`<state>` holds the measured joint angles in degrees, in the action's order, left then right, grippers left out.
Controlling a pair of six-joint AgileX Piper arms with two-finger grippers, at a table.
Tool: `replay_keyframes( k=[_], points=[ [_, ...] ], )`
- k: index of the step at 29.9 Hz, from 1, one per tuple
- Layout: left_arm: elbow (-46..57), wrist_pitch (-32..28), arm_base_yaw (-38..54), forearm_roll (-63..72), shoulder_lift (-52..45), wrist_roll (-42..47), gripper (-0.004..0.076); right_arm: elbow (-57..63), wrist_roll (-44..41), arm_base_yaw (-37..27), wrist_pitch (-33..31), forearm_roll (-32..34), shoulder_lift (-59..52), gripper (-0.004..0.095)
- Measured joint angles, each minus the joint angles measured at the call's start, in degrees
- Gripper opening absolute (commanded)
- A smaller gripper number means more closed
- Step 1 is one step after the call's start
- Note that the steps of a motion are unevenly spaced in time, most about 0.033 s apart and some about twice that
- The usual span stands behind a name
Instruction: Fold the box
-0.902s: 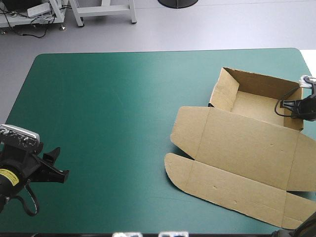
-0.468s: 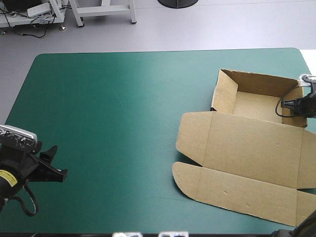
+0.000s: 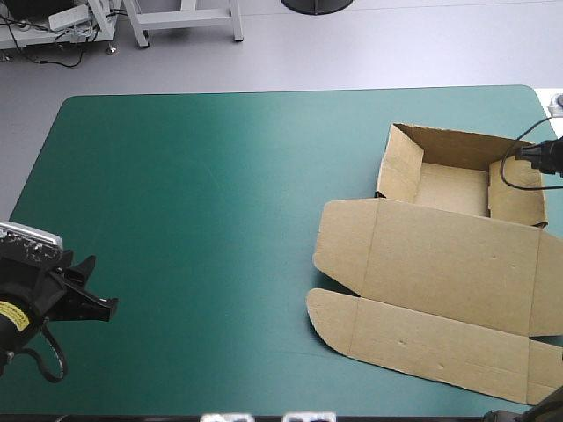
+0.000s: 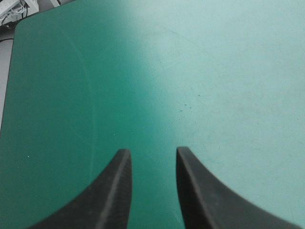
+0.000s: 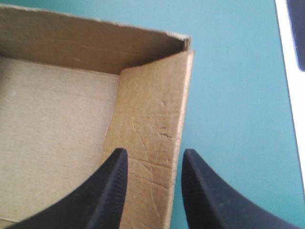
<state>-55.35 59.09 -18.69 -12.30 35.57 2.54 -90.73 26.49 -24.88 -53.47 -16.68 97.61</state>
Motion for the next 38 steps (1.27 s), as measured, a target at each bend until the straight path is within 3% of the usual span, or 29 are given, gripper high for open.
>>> replay_keyframes(
  k=[9,13,23,32,38],
  points=[
    [0.0,-2.2,0.0,0.2,-1.0,0.5,0.0227,-8.4,-3.2,0.0,-13.3,-0.3,-10.3,0.0032],
    [0.0,-3.6,0.0,0.2,-3.4,1.7,0.0227,-8.6,-3.2,0.0,-17.6,-1.4,-18.0,0.0006],
    [0.1,-3.5,0.0,4.6,-9.5,2.3,0.0205,-1.5,-3.0,0.7,-17.0,-2.3,-45.5,-0.0005],
    [5.8,-3.0,0.0,4.9,-16.5,2.3,0.0096,23.8,-1.1,9.8,-11.5,-3.1,-73.3,-0.0005],
    [13.4,-3.2,0.0,5.5,-22.1,2.3,0.0060,36.9,-3.2,11.1,-9.8,-3.1,-86.8,-0.0024]
  ],
)
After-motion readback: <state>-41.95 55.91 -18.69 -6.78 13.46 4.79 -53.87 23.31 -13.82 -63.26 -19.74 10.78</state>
